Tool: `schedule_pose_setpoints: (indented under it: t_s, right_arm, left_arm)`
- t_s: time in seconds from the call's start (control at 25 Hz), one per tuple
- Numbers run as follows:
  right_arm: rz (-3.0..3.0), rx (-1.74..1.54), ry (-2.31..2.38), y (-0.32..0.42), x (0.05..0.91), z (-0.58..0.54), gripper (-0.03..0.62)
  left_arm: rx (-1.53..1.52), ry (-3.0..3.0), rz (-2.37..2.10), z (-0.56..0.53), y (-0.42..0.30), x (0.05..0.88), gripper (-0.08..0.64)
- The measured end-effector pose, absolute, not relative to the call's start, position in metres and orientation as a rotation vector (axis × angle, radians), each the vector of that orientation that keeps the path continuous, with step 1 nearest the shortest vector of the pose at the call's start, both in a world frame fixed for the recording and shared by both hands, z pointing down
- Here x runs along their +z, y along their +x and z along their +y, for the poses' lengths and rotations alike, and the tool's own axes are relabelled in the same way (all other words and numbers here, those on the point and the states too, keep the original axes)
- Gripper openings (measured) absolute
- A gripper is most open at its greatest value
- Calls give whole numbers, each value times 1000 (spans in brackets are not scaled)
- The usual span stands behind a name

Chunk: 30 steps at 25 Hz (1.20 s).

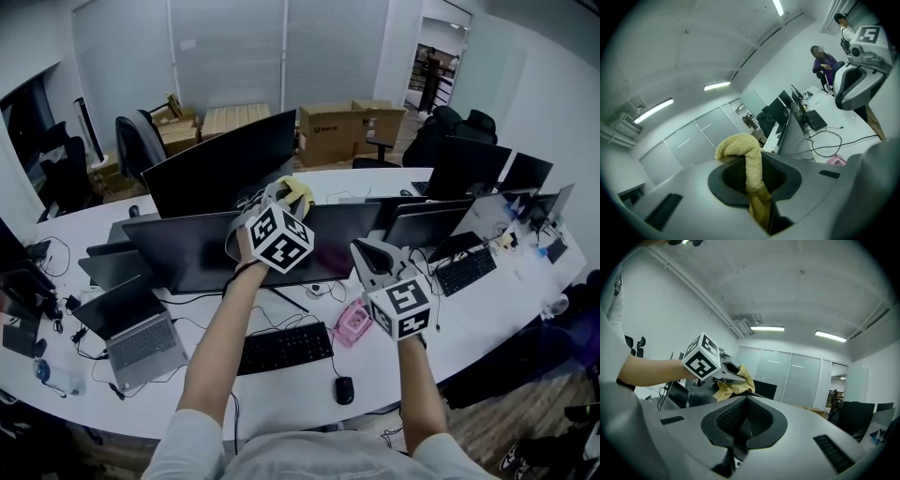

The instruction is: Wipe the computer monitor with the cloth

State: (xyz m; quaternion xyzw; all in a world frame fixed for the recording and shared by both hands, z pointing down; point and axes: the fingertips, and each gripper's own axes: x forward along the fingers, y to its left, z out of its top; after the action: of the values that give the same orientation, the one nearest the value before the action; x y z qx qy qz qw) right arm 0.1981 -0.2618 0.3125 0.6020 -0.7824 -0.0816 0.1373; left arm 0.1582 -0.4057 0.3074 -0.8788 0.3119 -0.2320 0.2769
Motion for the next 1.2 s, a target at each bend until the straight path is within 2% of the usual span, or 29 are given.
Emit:
schedule_pose_setpoints:
  t_s: [1.2]
  right_arm:
    - [-2384, -216, 1639, 7, 320, -311, 26]
  left_arm:
    - [-651, -2275, 1071, -458, -90, 309, 69]
